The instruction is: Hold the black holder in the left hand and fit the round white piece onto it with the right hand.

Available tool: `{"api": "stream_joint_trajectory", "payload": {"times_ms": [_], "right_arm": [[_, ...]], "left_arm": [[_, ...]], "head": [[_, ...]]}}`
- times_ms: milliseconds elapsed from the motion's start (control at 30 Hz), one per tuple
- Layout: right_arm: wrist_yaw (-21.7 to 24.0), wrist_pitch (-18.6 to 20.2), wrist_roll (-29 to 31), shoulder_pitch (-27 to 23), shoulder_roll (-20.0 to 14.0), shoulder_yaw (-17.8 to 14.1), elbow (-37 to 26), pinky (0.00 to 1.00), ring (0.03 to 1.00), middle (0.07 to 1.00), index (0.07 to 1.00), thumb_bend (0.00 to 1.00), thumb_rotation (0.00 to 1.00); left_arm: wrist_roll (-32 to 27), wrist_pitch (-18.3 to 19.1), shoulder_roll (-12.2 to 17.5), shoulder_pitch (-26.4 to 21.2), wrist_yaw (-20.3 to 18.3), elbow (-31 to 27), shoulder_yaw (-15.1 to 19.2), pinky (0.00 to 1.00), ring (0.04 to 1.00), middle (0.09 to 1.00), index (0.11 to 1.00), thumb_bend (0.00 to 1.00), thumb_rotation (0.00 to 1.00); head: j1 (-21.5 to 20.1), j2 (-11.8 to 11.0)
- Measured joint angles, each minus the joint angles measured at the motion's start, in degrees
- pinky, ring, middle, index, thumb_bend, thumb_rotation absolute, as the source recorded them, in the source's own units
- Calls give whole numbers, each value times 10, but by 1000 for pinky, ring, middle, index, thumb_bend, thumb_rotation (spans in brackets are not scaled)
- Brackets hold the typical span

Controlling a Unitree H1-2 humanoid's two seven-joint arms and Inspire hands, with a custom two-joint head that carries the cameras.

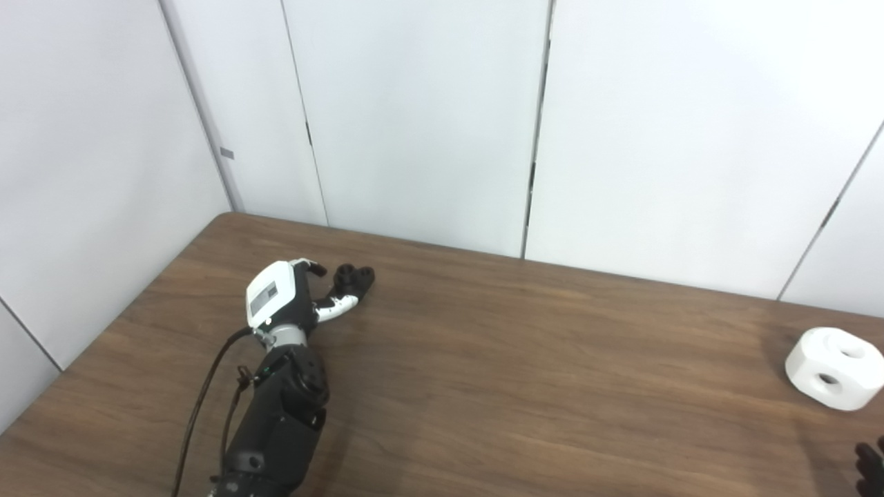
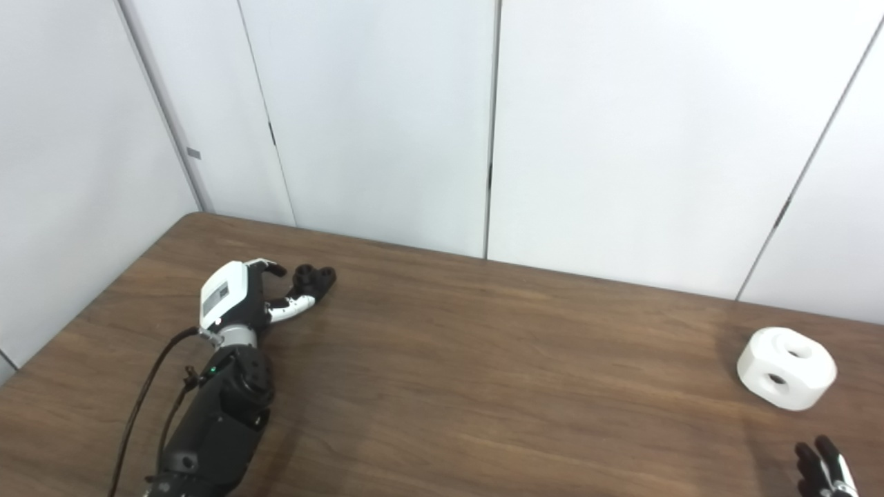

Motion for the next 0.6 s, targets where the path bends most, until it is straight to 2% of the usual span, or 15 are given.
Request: {"api": "stream_joint_trajectory", "payload": {"times_ms": [233, 433, 600], "right_arm": [[0, 4, 0, 0, 1, -1, 0, 1000, 977, 952, 977, 659, 1000], [0, 4, 0, 0, 1, -1, 0, 1000, 994, 962, 985, 689, 1000], [0, 4, 0, 0, 1, -1, 0, 1000, 970, 957, 984, 663, 1000]], "left_arm": [[11, 0, -1, 0, -9, 0, -1, 925, 922, 864, 676, 867, 360], [34, 0, -3, 0, -18, 2, 6, 913, 906, 852, 681, 854, 318], [44, 0, -3, 0, -24, 11, 8, 925, 903, 847, 668, 845, 309]], "head": [[2, 2], [2, 2], [2, 4]]}}
